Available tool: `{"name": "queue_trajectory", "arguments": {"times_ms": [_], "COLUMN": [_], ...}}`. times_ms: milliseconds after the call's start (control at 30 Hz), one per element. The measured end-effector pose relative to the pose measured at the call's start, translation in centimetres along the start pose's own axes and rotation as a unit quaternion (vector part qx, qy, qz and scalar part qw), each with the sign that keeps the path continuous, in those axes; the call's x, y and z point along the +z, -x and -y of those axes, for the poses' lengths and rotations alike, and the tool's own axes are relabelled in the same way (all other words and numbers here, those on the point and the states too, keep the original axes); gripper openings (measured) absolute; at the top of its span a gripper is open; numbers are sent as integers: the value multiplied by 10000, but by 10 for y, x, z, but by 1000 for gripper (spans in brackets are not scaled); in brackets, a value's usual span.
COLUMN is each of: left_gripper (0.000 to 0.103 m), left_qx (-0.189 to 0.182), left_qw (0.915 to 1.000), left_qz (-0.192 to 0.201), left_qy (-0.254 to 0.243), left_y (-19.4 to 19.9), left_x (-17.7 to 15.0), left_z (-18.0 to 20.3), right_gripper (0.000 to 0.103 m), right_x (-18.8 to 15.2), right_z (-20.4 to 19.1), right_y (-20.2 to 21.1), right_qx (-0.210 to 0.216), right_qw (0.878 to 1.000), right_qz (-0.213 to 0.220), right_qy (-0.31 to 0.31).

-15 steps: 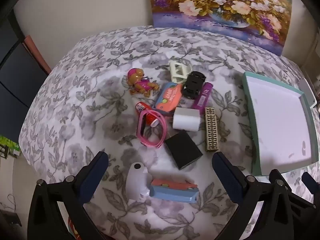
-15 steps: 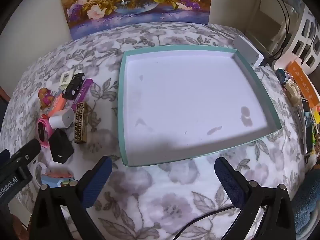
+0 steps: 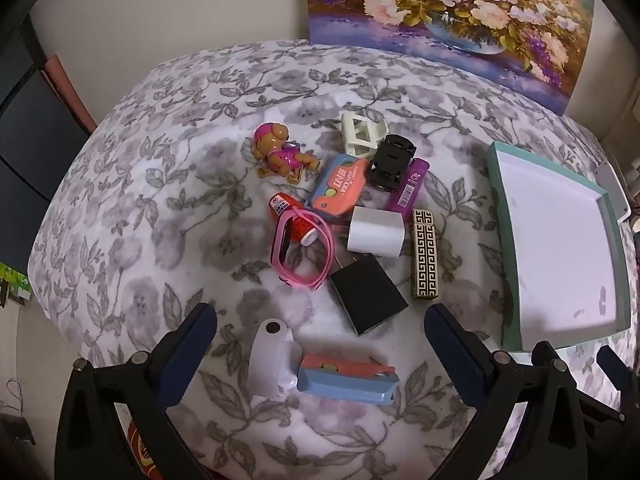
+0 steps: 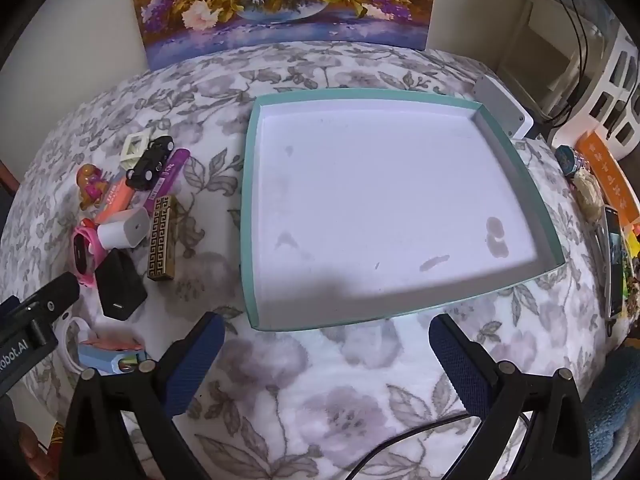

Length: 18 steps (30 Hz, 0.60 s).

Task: Organize rigid objects

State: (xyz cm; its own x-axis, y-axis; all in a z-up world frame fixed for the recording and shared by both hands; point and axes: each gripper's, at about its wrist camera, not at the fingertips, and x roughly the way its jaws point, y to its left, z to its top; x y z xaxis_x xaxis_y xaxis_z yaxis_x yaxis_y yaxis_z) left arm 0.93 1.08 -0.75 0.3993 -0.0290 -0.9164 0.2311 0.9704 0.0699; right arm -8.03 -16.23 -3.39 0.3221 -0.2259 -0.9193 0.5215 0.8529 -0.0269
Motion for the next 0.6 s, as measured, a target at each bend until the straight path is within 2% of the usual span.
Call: {"name": "queue_trajectory", "arguments": {"times_ms": [600], "left_gripper": [103], "left_qx": [159], "left_qw": [9999], "left_qz": [-58], "left_qy": [-11], "left_y": [-4], "left_x": [-2], "left_z": [-5], "right_gripper": [103], "right_x": [1], "right_z": [1], "right_y": [3], "right_qx": [-20], "right_qw": [10000], "right_qz": [58], "right_qy": [20]}}
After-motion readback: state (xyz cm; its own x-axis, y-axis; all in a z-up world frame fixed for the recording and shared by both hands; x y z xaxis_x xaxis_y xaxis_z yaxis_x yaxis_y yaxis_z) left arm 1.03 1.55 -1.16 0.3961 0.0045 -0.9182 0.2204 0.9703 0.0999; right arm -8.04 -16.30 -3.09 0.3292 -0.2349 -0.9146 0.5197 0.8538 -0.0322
